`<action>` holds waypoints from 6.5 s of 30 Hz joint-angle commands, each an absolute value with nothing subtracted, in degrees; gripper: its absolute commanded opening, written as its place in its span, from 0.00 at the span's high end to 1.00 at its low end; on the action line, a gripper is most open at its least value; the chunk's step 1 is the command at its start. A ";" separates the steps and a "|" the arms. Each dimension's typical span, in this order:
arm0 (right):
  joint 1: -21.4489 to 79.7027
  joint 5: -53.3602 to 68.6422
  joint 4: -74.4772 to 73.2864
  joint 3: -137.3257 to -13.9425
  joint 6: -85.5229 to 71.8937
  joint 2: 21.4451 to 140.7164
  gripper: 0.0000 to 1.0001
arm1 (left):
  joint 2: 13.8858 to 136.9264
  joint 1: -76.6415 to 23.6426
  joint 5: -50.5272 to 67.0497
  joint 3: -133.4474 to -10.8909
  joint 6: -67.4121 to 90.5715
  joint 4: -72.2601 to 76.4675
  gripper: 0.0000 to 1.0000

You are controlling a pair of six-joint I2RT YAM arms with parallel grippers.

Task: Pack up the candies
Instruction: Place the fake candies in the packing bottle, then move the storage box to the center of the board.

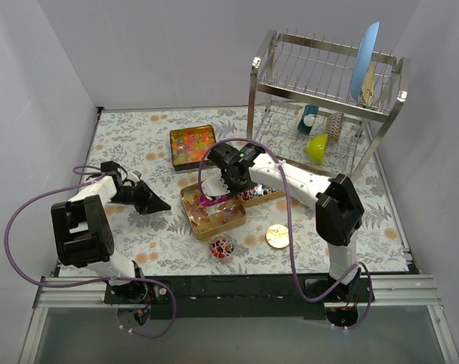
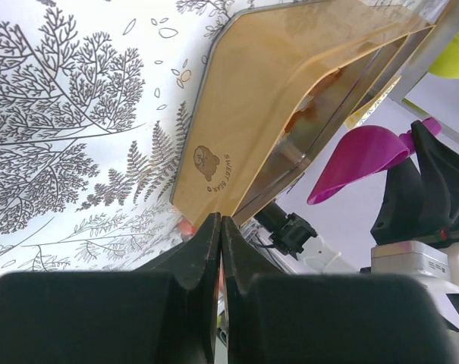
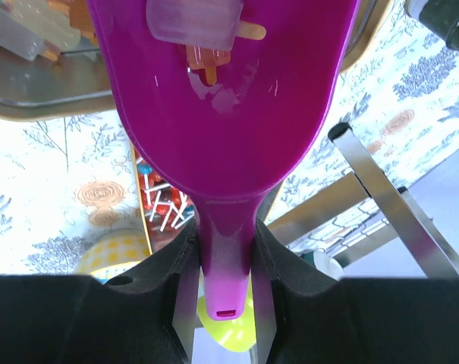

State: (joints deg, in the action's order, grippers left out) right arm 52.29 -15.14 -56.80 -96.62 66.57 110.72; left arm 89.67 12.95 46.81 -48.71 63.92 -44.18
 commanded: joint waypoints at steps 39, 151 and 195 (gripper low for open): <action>75.76 -47.54 -74.79 -86.92 68.38 100.63 0.99 | 87.81 18.63 47.64 -57.13 63.81 -40.61 0.91; 32.70 -11.51 -69.96 -117.25 41.04 108.02 0.99 | 127.52 -7.54 21.45 -120.32 38.41 -46.85 0.98; 32.61 -9.84 -72.51 -113.91 42.01 106.17 0.99 | 83.86 -20.13 27.51 -59.07 36.74 -48.08 1.00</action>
State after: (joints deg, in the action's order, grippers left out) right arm 32.05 -10.13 -72.07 -114.59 42.13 109.12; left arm 90.48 -20.21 25.47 -62.28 36.49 -47.94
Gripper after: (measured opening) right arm 0.357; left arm 0.009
